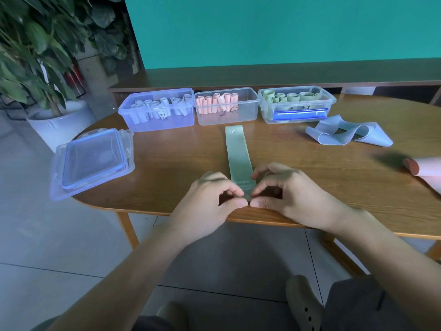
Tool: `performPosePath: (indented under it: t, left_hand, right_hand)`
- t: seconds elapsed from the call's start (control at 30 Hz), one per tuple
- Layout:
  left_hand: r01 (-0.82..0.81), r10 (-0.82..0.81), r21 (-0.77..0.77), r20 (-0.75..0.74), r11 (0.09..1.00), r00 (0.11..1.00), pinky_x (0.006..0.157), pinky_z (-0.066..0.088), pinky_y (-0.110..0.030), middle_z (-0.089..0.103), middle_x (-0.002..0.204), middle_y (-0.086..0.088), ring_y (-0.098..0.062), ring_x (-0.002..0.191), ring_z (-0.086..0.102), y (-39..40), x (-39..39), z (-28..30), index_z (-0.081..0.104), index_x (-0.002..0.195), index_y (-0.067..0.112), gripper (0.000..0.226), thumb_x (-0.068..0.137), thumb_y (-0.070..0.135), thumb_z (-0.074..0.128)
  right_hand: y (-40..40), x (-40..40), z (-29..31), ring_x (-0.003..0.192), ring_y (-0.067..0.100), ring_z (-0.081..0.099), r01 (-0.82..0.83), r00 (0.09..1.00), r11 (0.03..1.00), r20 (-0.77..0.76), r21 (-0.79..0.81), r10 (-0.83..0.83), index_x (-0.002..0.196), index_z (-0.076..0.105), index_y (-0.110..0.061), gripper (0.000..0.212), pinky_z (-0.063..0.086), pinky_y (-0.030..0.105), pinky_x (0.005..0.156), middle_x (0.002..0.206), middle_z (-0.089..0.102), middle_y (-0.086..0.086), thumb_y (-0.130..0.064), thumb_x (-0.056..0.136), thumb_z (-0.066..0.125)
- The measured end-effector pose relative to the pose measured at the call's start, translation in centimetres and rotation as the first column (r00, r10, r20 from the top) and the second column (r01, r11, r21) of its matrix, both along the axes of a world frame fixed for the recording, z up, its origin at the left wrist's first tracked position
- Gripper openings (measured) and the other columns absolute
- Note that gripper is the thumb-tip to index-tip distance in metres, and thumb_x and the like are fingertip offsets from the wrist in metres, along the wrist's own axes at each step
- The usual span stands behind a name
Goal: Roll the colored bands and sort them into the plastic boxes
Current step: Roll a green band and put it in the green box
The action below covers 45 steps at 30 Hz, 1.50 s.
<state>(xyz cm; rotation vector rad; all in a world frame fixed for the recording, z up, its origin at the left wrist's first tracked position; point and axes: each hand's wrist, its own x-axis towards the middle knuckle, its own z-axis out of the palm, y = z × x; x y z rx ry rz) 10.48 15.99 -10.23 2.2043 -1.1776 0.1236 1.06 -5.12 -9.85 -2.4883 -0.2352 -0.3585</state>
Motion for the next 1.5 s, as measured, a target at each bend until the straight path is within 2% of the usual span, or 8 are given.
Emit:
performPosePath:
  t: [0.2,0.43,0.6,0.77,0.83,0.97,1.27,1.5]
  left_hand:
    - [-0.053,0.055,-0.042,0.047,0.998,0.997,0.081,0.038,-0.008,0.058,0.095,0.018,0.003,0.091,0.054,-0.6,0.0,0.2,0.078,0.091,0.028,0.012,0.092,0.035,0.069]
    - [-0.07,0.069,-0.125,-0.017,0.99,0.998,0.07,0.039,-0.003,0.062,0.08,0.022,0.004,0.082,0.058,-1.1,-0.6,0.4,0.077,0.09,0.025,0.005,0.088,0.021,0.075]
    - [-0.043,0.054,-0.078,0.143,0.996,0.988,0.078,0.047,-0.026,0.063,0.093,0.006,-0.008,0.09,0.056,-1.3,-0.3,-0.8,0.075,0.094,0.018,0.012,0.097,0.021,0.064]
    - [-0.024,0.037,-0.085,0.164,0.996,0.986,0.084,0.043,-0.019,0.058,0.096,0.007,-0.006,0.093,0.055,-1.0,-0.2,-1.0,0.077,0.097,0.018,0.016,0.094,0.03,0.067]
    - [-0.031,0.046,-0.083,0.183,0.996,0.982,0.083,0.044,-0.021,0.059,0.095,0.006,-0.008,0.092,0.055,-1.1,-0.1,-1.1,0.077,0.097,0.016,0.016,0.095,0.028,0.067]
    - [-0.051,0.069,-0.088,0.211,0.995,0.975,0.081,0.046,-0.023,0.059,0.094,0.004,-0.011,0.089,0.057,-1.4,0.0,-1.4,0.079,0.095,0.017,0.018,0.097,0.026,0.063]
    - [-0.048,0.075,-0.137,0.198,0.989,0.977,0.073,0.05,-0.038,0.066,0.089,0.003,-0.016,0.083,0.06,-1.8,0.2,-1.2,0.072,0.096,0.018,0.011,0.098,0.022,0.062]
    - [-0.083,0.096,-0.068,0.211,0.994,0.973,0.084,0.037,-0.012,0.058,0.098,0.003,-0.008,0.093,0.055,-1.9,0.1,-0.9,0.077,0.102,0.016,0.015,0.094,0.025,0.068]
  right_hand:
    - [0.7,0.4,-0.3,0.098,0.0,0.058,0.05,0.995,0.997,0.094,-0.051,-0.045,0.084,0.075,-0.018,0.01,0.041,0.012,0.086,0.115,0.058,-0.008,-0.025,0.091,0.074]
    - [0.6,1.3,0.8,0.102,-0.007,0.053,0.219,0.972,0.973,-0.099,0.073,-0.212,0.078,0.069,-0.03,0.015,0.033,0.002,0.085,0.113,0.052,-0.016,-0.031,0.08,0.083]
    - [1.2,1.3,0.5,0.088,0.002,0.057,0.209,0.977,0.975,-0.042,0.072,-0.207,0.083,0.066,-0.029,0.014,0.038,0.008,0.079,0.102,0.055,-0.013,-0.023,0.086,0.079]
    - [0.9,0.6,-0.5,0.1,0.005,0.059,0.052,0.991,0.998,0.122,-0.029,-0.049,0.094,0.071,-0.02,0.003,0.043,0.016,0.092,0.106,0.057,-0.012,-0.022,0.094,0.07]
    - [0.5,0.4,-0.7,0.105,0.005,0.058,0.03,0.992,0.996,0.122,-0.084,-0.019,0.099,0.072,-0.019,0.016,0.047,0.025,0.095,0.111,0.057,-0.012,-0.033,0.096,0.065]
    - [0.5,0.7,-0.7,0.106,0.01,0.059,0.055,0.991,0.993,0.123,-0.102,-0.042,0.098,0.072,-0.024,0.015,0.052,0.038,0.091,0.113,0.058,-0.014,-0.037,0.094,0.067]
    - [0.8,1.8,-1.2,0.098,0.016,0.061,0.122,0.981,0.985,0.165,-0.122,-0.102,0.096,0.072,-0.015,0.016,0.054,0.044,0.081,0.108,0.061,-0.011,-0.028,0.098,0.064]
    - [1.3,2.2,-1.1,0.091,0.016,0.061,0.208,0.964,0.977,0.18,-0.05,-0.196,0.098,0.065,-0.019,0.011,0.055,0.048,0.079,0.11,0.053,-0.01,-0.03,0.097,0.062]
